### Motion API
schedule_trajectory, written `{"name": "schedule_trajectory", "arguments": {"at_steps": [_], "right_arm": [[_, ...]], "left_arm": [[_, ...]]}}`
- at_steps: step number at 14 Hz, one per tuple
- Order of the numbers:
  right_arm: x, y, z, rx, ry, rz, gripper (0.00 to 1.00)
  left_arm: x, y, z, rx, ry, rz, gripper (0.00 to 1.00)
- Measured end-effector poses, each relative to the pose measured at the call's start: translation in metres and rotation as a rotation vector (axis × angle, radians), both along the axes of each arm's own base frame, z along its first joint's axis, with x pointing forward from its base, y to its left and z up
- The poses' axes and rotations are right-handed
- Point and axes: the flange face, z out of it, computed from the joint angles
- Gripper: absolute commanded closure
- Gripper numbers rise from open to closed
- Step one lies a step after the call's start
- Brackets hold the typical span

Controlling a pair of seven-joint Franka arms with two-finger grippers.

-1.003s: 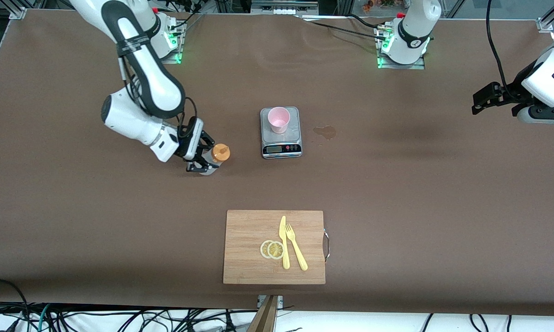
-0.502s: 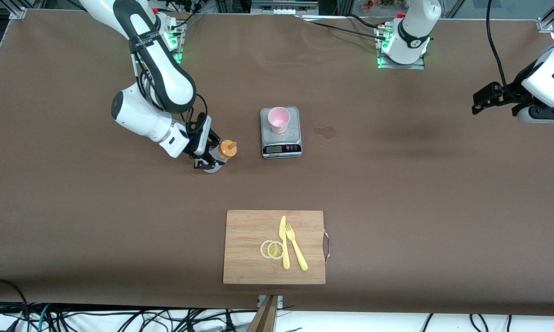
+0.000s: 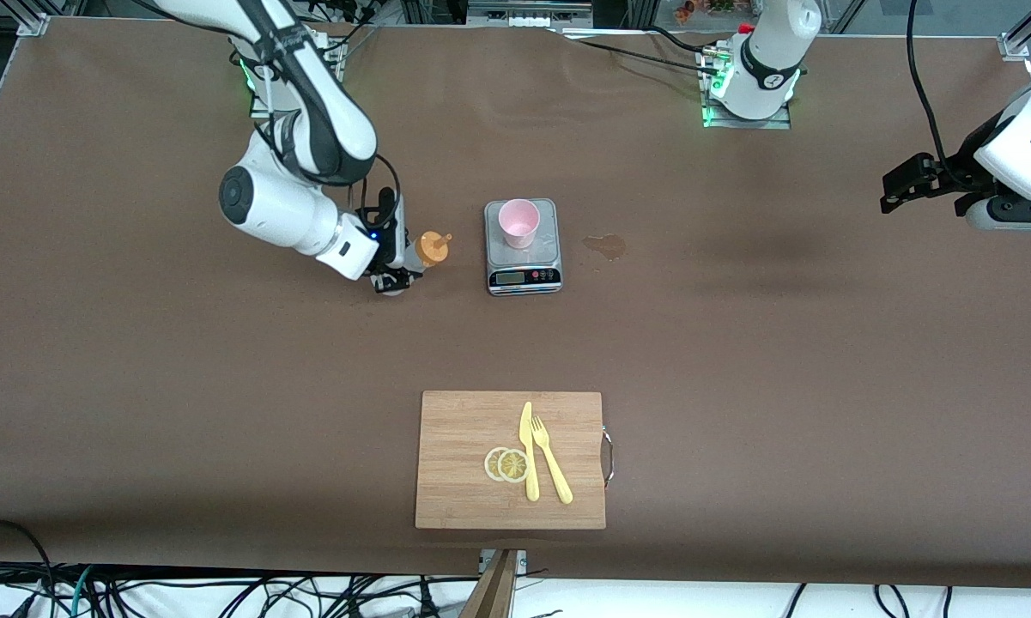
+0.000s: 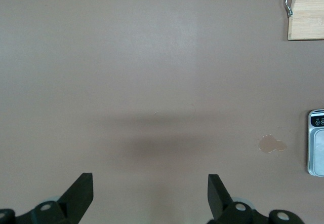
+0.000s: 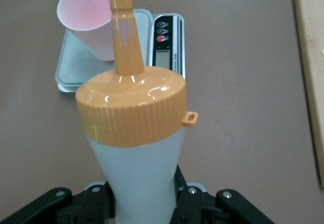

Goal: Add sauce to pink cup with both arms
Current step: 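Lift the squeeze bottle with the right gripper toward the pink cup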

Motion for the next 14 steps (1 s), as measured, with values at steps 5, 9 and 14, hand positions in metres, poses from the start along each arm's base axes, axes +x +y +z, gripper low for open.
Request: {"name": "schedule_trajectory", "arguments": {"at_steps": [5,9,14], "right_arm": [[-0.016,0.028,0.021,-0.158,0.024,0.0,0.6],[-0.026,0.044,0.02,-0.246,0.006,-0.013,0.6],[-0.034,0.073,0.03,-0.349,0.001,-0.029,0.6]], "left_arm": [[0.0,0.0,0.0,0.0,0.0,0.0,0.0],[0.0,0.0,0.0,0.0,0.0,0.001,0.0],[0.0,0.0,0.0,0.0,0.0,0.001,0.0]]}}
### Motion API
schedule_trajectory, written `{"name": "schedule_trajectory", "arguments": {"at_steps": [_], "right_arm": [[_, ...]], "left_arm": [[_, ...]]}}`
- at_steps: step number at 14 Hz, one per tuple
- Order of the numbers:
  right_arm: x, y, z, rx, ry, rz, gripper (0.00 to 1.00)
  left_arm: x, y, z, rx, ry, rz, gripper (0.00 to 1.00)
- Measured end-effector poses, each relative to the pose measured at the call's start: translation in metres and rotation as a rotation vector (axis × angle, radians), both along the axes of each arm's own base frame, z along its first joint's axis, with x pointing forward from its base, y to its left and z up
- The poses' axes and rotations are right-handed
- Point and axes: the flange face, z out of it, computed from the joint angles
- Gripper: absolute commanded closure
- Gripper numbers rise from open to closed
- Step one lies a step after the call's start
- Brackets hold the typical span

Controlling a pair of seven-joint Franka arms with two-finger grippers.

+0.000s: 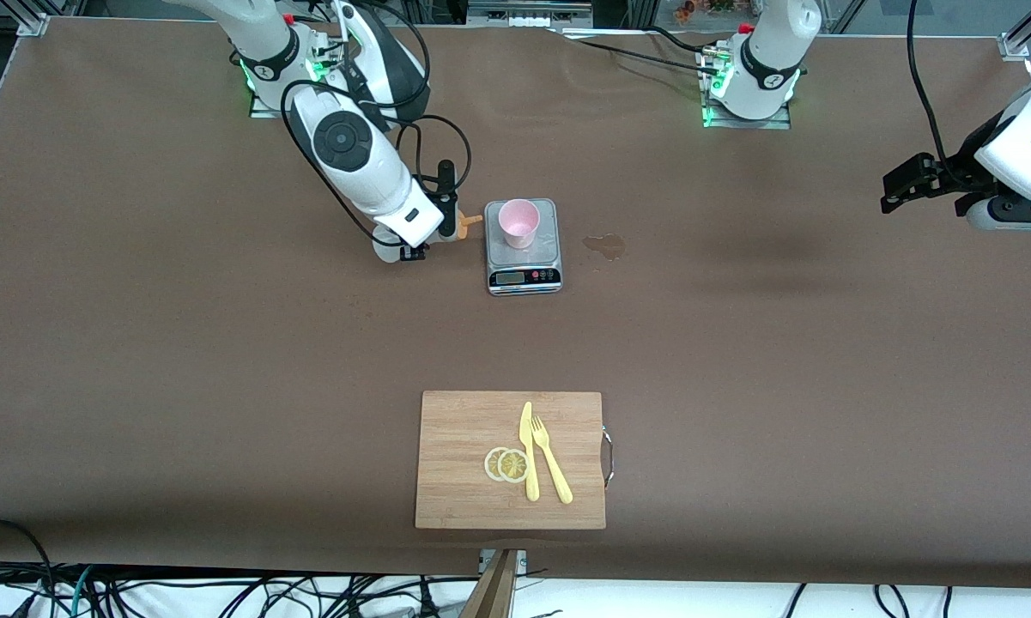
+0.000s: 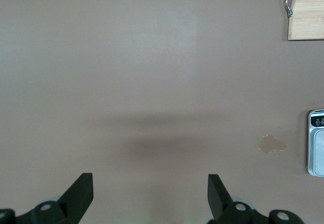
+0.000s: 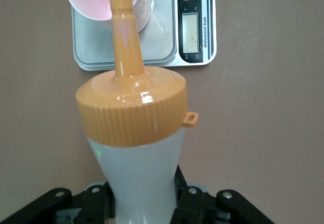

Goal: Add sauce to pink cup with both arms
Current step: 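Lift the squeeze bottle with the right gripper toward the pink cup, then tilt the bottle nozzle over the pink cup with the right gripper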

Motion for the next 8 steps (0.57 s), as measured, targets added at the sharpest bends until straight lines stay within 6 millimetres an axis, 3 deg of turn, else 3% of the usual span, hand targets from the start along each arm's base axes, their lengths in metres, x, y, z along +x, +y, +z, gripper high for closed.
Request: {"name": "schedule_trajectory", "arguments": {"at_steps": [3,8], "right_arm": [[-0.003,0.016,0.004,-0.055,-0.002,-0.015,0.6],[-0.021,0.04,-0.009,-0.127,-0.018,-0.031,0.6]], "left_arm": [[0.0,0.0,0.0,0.0,0.0,0.0,0.0],[0.0,0.0,0.0,0.0,0.0,0.0,0.0]]}}
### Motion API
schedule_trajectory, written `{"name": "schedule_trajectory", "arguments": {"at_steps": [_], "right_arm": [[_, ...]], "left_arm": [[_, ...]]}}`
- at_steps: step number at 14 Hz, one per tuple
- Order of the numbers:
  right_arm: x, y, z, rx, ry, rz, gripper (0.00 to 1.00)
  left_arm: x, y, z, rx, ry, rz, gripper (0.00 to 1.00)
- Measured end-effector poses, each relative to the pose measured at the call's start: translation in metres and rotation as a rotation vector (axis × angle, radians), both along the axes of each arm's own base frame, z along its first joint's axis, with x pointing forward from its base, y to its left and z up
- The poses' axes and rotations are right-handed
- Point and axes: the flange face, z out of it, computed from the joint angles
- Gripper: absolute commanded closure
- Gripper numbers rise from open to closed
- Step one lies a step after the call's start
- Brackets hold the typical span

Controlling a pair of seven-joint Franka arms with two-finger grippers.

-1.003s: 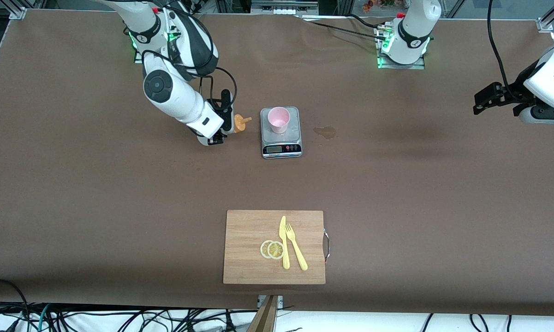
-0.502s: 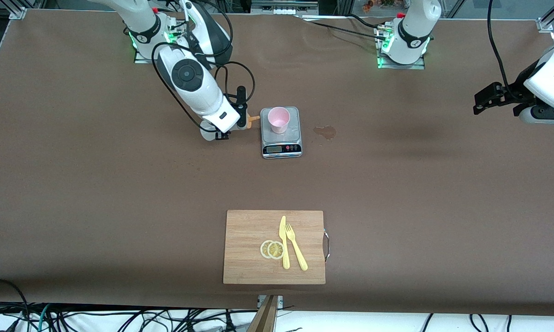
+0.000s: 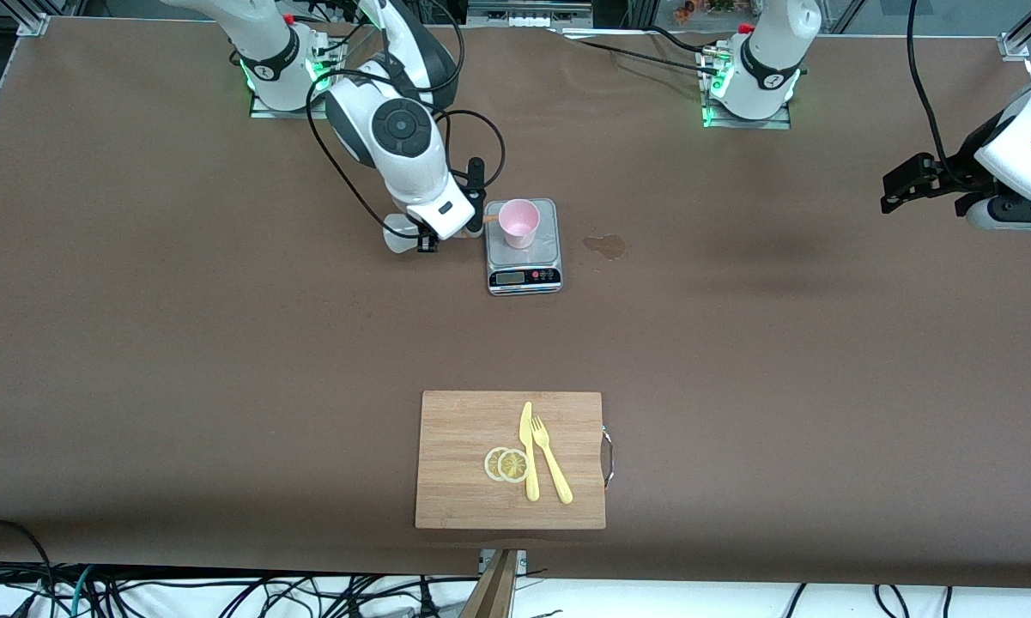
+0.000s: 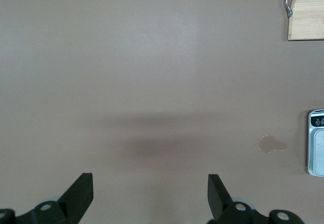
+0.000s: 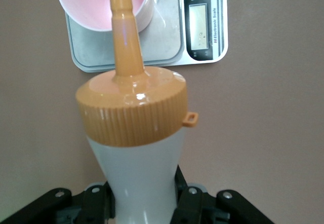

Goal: Add sauce to pink cup with both arms
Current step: 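Tilt the bottle nozzle over the pink cup with the right gripper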

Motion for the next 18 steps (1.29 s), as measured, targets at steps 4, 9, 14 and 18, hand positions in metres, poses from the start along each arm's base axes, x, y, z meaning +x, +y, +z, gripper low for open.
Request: {"name": "schedule_trajectory", "arguments": {"at_steps": [4,9,14,18], "right_arm": [[-0.005,0.007,-0.002,-0.048,0.002,0.001,0.6],[-0.004,0.022,0.005,-0.118,0.007,-0.013,0.6],[-0.015,0.034,-0.008,-0.164,0.004,-0.014,0.6],[-0.022,0.038,-0.01,-0.187,0.004,-0.014,0.6]], "left_arm": [[0.0,0.0,0.0,0.0,0.0,0.0,0.0],[0.0,0.0,0.0,0.0,0.0,0.0,0.0],[0.0,0.0,0.0,0.0,0.0,0.0,0.0],[0.0,0.0,0.0,0.0,0.0,0.0,0.0]]}}
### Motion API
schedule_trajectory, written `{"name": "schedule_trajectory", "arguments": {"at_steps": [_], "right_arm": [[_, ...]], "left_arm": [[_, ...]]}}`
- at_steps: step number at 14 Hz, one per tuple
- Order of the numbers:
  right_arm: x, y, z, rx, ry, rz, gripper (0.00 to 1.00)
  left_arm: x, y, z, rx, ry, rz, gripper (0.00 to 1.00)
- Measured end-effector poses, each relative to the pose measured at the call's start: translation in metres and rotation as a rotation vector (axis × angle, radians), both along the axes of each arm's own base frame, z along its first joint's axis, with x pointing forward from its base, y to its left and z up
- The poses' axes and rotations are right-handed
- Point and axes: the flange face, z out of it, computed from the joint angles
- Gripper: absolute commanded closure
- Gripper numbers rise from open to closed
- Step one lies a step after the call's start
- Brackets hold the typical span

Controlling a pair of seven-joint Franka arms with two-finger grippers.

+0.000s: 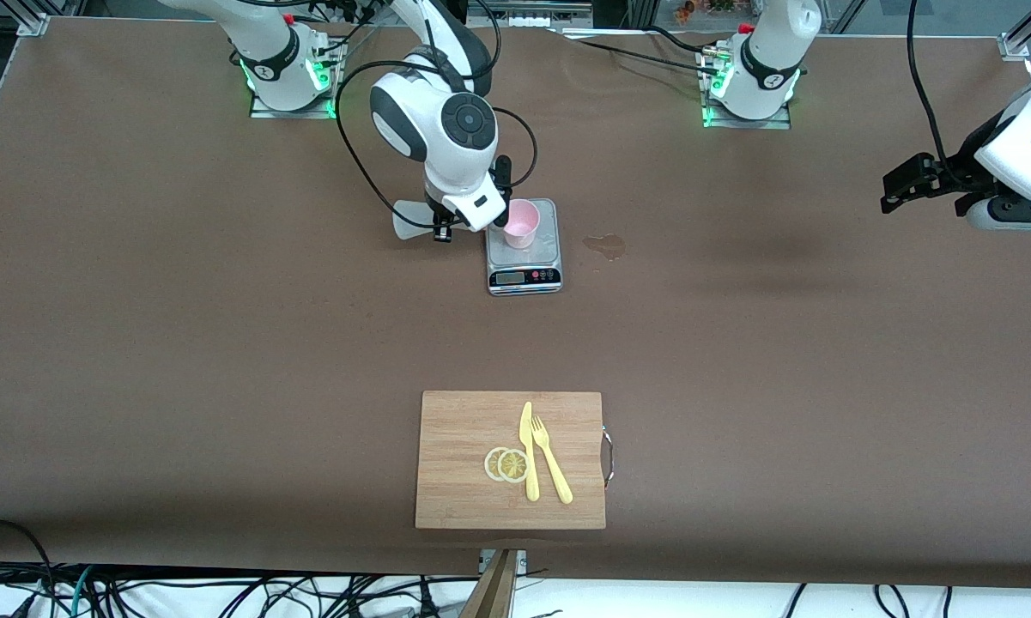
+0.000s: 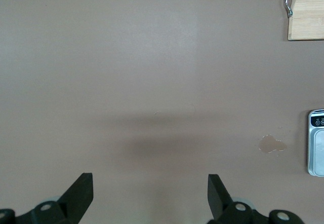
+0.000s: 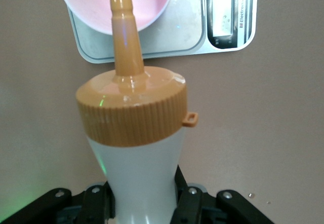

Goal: Add sauce to pink cup with both arms
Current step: 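Tilt the bottle nozzle over the pink cup with the right gripper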

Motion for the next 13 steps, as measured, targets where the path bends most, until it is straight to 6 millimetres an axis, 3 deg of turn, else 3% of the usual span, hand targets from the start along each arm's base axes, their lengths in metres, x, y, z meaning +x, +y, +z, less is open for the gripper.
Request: {"name": "schedule_trajectory", "arguments": {"at_steps": [6,13], "right_arm": [[-0.003,0.01,0.012,-0.062,0.002,-0.01,0.6],[-0.012,0.02,0.005,-0.118,-0.009,-0.01,0.6]], "left_arm": [[0.0,0.0,0.0,0.0,0.0,0.0,0.0],[0.0,0.0,0.0,0.0,0.0,0.0,0.0]]}}
